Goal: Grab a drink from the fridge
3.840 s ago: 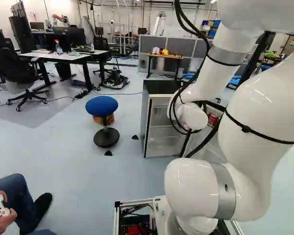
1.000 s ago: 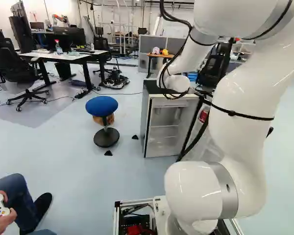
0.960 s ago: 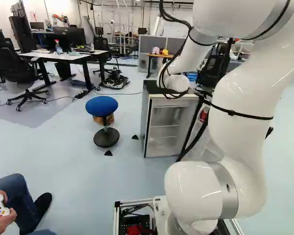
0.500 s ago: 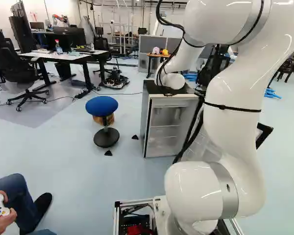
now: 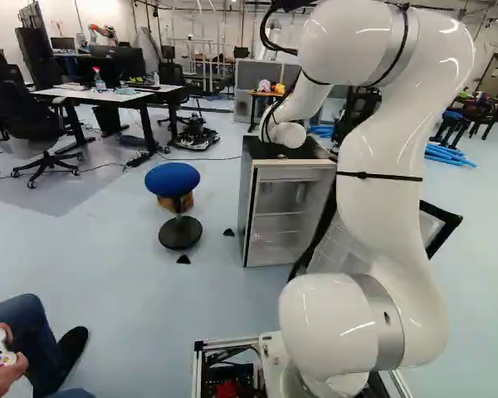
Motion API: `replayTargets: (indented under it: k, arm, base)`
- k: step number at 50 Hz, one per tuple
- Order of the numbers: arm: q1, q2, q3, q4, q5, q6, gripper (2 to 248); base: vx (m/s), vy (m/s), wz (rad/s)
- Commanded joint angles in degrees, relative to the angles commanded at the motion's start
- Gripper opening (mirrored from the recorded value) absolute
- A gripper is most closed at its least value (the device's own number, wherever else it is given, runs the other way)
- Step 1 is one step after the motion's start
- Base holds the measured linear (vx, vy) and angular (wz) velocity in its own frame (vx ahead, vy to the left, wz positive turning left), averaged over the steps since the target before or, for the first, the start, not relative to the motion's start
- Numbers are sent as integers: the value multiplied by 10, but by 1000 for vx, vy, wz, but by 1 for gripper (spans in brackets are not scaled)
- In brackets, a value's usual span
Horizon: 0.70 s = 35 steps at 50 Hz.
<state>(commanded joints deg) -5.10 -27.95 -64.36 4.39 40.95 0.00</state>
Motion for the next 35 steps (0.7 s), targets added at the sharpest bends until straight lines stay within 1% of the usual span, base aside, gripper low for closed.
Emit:
replayTargets:
  k: [35]
  arm:
    - [7, -92, -120, 0, -18, 0, 95]
  base:
    - [0, 0, 0]
